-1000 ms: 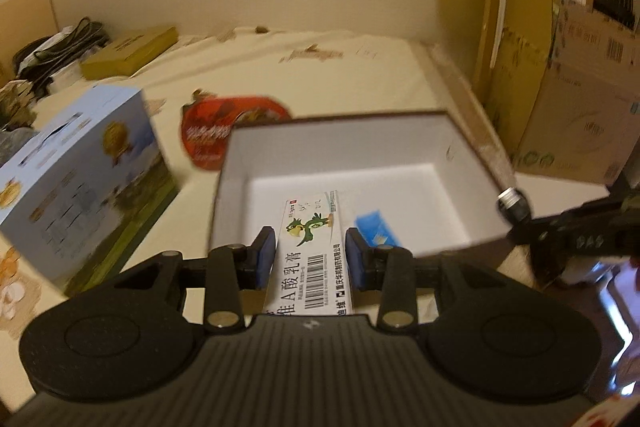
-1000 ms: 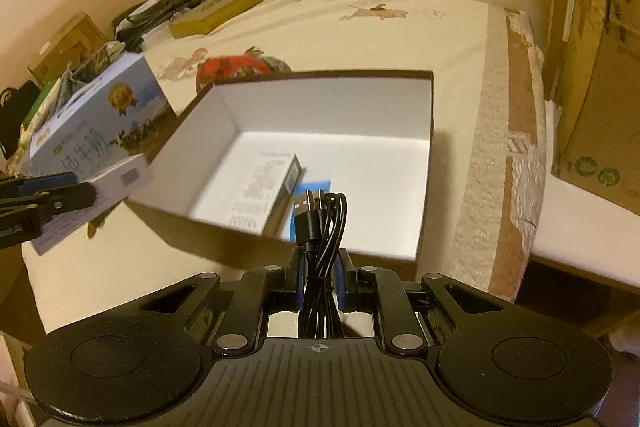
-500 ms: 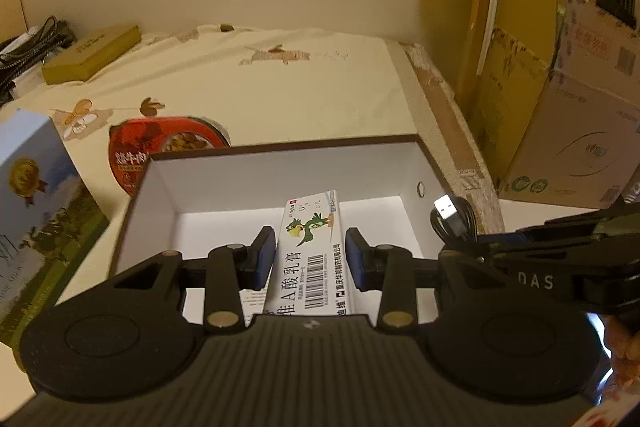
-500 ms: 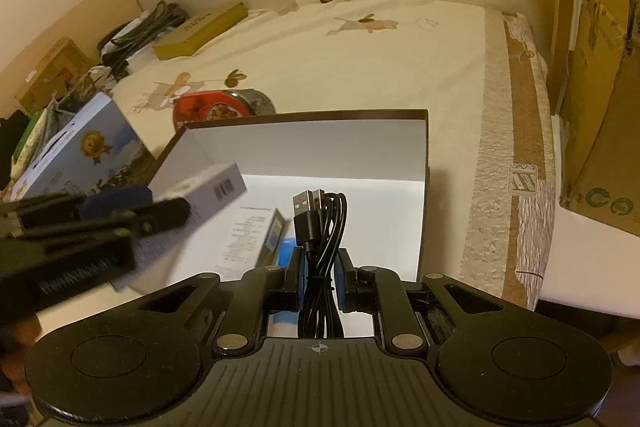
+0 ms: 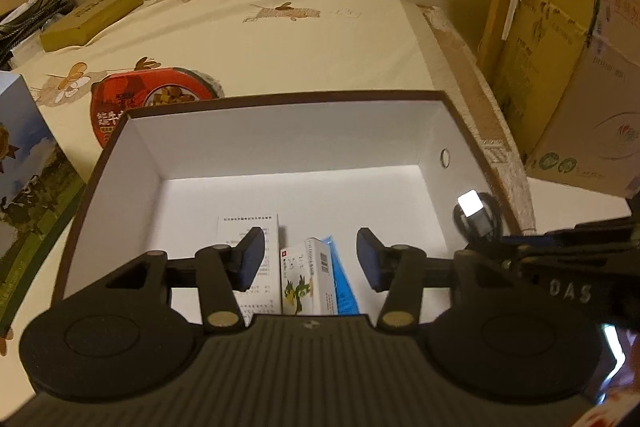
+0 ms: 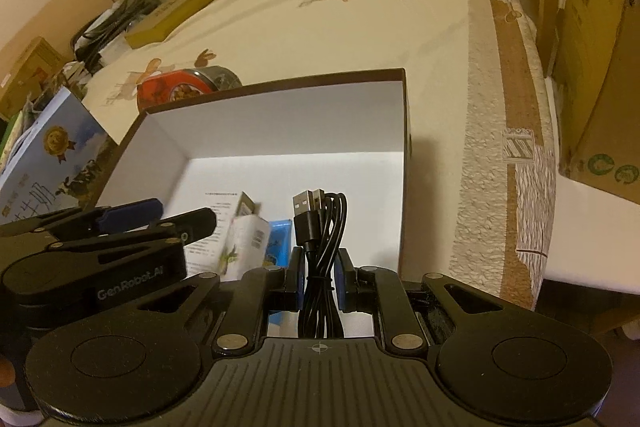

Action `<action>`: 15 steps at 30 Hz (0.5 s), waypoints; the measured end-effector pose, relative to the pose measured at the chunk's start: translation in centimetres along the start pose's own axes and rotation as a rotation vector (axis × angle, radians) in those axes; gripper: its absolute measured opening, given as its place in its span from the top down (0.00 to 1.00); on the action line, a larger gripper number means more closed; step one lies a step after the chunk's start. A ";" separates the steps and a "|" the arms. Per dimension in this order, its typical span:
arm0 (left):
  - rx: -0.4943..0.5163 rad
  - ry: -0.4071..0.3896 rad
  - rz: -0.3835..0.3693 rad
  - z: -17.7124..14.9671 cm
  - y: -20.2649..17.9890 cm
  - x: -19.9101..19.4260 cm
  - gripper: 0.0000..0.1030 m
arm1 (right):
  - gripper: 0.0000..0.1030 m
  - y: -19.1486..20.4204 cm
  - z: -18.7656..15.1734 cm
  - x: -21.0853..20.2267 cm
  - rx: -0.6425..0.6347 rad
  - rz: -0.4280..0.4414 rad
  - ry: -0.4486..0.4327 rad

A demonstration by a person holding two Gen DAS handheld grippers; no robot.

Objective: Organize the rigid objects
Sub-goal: 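Lower the cable and ointment box into the brown box and open both grippers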

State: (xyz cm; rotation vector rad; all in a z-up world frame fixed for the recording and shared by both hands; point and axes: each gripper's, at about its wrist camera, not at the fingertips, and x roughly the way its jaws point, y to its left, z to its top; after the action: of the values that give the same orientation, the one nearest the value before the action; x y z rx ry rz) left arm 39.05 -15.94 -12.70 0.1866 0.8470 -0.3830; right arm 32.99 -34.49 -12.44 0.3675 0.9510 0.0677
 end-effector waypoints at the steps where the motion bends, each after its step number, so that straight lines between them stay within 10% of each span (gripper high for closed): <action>1: 0.003 0.003 0.003 -0.1 0.1 0.0 0.55 | 0.89 -0.1 0.0 0.0 0.001 0.000 0.000; 11: -0.009 0.020 0.033 -0.8 1.8 -2.2 0.54 | 0.87 1.1 0.2 -0.4 -0.028 -0.004 -0.014; 13: -0.013 0.017 0.038 -0.8 2.2 -2.8 0.53 | 0.76 1.6 0.0 -0.7 -0.057 -0.010 -0.024; 15: -0.015 0.007 0.045 -0.8 2.6 -3.6 0.51 | 0.44 1.9 -0.3 -1.2 -0.073 -0.009 -0.048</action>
State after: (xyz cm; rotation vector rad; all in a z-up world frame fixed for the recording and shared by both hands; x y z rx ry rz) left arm 37.36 -12.41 -10.47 0.1929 0.8510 -0.3336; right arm 32.24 -32.87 -11.05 0.2959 0.9005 0.0852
